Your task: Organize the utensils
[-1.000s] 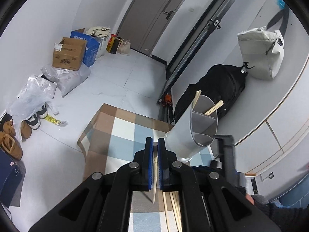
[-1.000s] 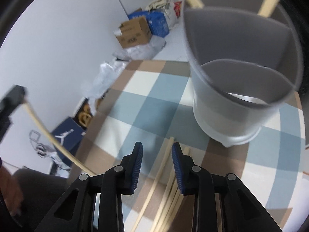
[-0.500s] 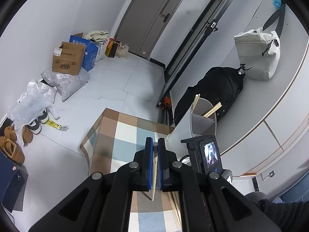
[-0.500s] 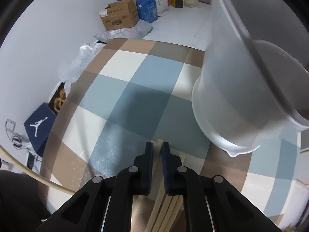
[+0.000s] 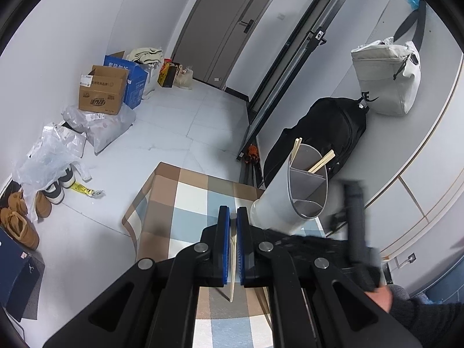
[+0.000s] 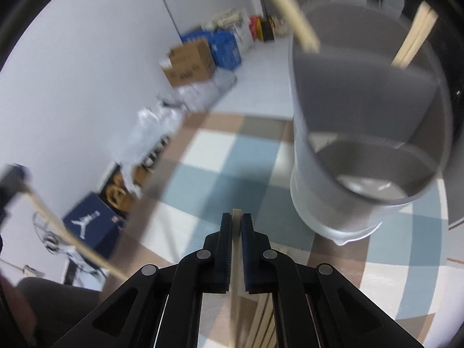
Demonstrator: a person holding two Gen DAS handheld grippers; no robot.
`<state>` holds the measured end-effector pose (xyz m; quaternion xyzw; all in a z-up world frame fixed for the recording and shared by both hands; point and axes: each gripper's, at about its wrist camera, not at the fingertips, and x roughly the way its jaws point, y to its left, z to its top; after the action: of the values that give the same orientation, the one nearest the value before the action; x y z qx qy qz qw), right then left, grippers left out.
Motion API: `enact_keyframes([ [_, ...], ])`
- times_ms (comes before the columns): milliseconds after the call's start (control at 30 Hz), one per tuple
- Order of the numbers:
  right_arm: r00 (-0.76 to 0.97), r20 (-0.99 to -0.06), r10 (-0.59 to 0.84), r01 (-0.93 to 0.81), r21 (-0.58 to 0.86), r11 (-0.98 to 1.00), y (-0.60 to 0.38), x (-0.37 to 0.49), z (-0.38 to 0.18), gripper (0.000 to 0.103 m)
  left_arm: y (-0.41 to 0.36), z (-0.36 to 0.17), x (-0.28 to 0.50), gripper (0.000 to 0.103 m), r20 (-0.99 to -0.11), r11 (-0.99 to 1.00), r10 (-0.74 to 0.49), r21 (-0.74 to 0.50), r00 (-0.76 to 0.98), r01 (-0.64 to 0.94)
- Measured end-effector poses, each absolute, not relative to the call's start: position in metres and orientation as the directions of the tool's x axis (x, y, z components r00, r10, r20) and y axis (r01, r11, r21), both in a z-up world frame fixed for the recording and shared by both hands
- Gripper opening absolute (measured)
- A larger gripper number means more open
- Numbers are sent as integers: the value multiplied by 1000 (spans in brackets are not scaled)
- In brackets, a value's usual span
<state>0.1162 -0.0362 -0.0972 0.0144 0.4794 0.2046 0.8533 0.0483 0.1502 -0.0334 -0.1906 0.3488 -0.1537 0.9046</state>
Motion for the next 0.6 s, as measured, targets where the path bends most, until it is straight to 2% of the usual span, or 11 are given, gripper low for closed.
enact_keyframes([
  [200,583,-680,444,-368,266,891,-57,84,-47,5,130,-23,46,1,-594,918,-380,-337,709,209],
  [600,676,-533,509,-397,319,861,-92,53,-3,5,107,13,36,1,-602,922,-381,-306,701,238],
])
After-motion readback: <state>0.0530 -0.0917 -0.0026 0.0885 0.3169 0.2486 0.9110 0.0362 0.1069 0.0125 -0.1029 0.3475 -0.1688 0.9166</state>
